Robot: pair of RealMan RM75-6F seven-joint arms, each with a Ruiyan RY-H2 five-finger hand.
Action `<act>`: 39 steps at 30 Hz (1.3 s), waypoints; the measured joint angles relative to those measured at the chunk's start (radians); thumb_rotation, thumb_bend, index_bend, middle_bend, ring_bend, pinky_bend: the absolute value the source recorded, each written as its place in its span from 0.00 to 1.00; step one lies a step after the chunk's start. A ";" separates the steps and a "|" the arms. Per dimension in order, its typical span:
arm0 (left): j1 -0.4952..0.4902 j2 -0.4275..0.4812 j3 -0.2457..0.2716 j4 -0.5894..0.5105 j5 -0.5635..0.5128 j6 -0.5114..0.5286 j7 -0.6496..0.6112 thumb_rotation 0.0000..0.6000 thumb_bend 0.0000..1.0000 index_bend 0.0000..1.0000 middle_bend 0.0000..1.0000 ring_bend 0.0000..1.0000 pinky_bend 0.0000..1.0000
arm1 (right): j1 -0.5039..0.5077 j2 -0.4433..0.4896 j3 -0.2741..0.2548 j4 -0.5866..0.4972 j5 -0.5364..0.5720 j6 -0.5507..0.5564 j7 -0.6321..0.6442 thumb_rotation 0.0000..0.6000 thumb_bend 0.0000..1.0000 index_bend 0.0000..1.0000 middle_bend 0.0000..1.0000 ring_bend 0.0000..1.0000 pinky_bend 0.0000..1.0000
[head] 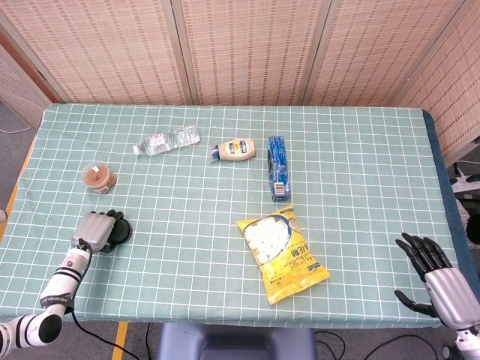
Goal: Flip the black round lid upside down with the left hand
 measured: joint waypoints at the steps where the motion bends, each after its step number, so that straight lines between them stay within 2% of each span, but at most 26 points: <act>1: -0.002 0.000 0.002 0.002 -0.007 -0.003 0.009 1.00 0.45 0.33 0.35 0.26 0.29 | 0.000 0.001 0.000 -0.001 0.000 -0.001 0.001 1.00 0.17 0.00 0.00 0.00 0.00; 6: -0.018 -0.001 0.013 0.007 -0.060 -0.021 0.055 1.00 0.44 0.15 0.23 0.15 0.22 | -0.001 0.006 -0.001 -0.004 0.001 0.003 0.008 1.00 0.17 0.00 0.00 0.00 0.00; 8: -0.025 -0.001 0.015 0.008 -0.091 -0.032 0.063 1.00 0.43 0.05 0.13 0.08 0.21 | -0.003 0.007 0.000 -0.004 0.000 0.006 0.010 1.00 0.17 0.00 0.00 0.00 0.00; 11: -0.034 -0.002 0.018 0.009 -0.114 -0.031 0.076 1.00 0.43 0.00 0.00 0.02 0.20 | -0.003 0.009 0.001 -0.003 0.005 0.005 0.012 1.00 0.17 0.00 0.00 0.00 0.00; 19: -0.039 0.012 0.019 -0.018 -0.109 -0.035 0.048 1.00 0.42 0.00 0.00 0.00 0.20 | -0.001 0.012 -0.004 -0.003 -0.004 0.001 0.028 1.00 0.17 0.00 0.00 0.00 0.00; 31: -0.047 0.009 0.026 -0.007 -0.080 -0.040 0.022 1.00 0.40 0.00 0.00 0.00 0.13 | -0.006 0.021 -0.011 0.002 -0.020 0.019 0.056 1.00 0.17 0.00 0.00 0.00 0.00; 39: -0.071 0.024 0.029 -0.020 -0.146 -0.078 0.031 1.00 0.40 0.00 0.00 0.00 0.12 | -0.006 0.020 -0.010 0.006 -0.021 0.022 0.061 1.00 0.17 0.00 0.00 0.00 0.00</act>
